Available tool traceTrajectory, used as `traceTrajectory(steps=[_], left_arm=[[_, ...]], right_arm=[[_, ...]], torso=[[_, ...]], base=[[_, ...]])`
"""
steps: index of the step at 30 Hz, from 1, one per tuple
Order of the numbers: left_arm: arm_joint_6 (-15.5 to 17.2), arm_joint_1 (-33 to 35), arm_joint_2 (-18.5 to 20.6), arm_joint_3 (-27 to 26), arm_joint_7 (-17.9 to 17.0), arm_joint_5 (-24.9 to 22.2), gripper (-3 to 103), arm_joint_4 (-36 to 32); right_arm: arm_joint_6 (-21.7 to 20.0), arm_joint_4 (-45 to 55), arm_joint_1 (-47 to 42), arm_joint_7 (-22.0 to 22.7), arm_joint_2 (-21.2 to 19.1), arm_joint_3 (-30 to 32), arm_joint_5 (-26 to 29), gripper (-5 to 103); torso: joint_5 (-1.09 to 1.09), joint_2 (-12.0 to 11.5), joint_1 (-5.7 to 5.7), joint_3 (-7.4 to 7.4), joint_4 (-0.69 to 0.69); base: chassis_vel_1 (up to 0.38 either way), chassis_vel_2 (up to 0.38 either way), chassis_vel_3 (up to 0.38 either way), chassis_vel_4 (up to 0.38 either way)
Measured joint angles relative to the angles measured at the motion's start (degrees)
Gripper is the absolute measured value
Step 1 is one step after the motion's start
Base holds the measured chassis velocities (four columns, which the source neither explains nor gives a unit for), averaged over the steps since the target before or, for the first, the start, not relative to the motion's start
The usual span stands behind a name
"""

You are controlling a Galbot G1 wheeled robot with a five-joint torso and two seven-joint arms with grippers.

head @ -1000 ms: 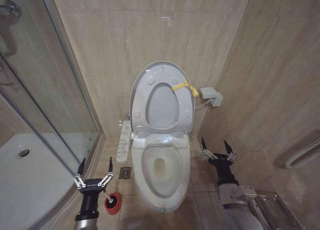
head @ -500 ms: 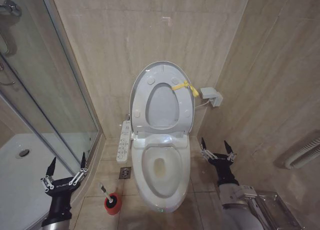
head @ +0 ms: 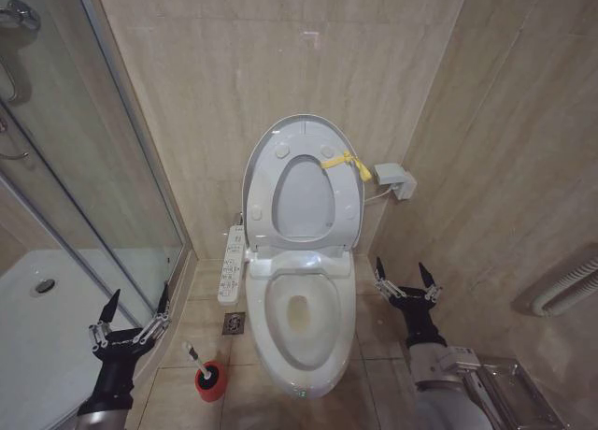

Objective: Open the toilet lid, clean the toilet bowl with a toilet brush, close the toilet lid, and flush.

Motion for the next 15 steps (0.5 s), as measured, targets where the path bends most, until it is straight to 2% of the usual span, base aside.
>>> traceTrajectory(steps=[7, 8, 15], left_arm=[[0.8, -0.55, -0.31, 1.31, -1.24, 1.51, 93, -0.34], [0.35, -0.55, -0.31, 1.65, -1.32, 1.84, 98, -0.06], [-2.05, 0.81, -0.57, 4.23, -2.58, 6.44, 98, -0.78]], right_arm=[[0.0, 0.0, 0.0, 0.0, 0.0, 0.0, 0.0, 100], [0.0, 0.0, 0.0, 0.0, 0.0, 0.0, 0.0, 100], [0.0, 0.0, 0.0, 0.0, 0.0, 0.0, 0.0, 100]], torso=[[0.0, 0.0, 0.0, 0.0, 0.0], [0.0, 0.0, 0.0, 0.0, 0.0], [0.0, 0.0, 0.0, 0.0, 0.01]], base=[[0.0, 0.0, 0.0, 0.0], [0.0, 0.0, 0.0, 0.0], [0.0, 0.0, 0.0, 0.0]])
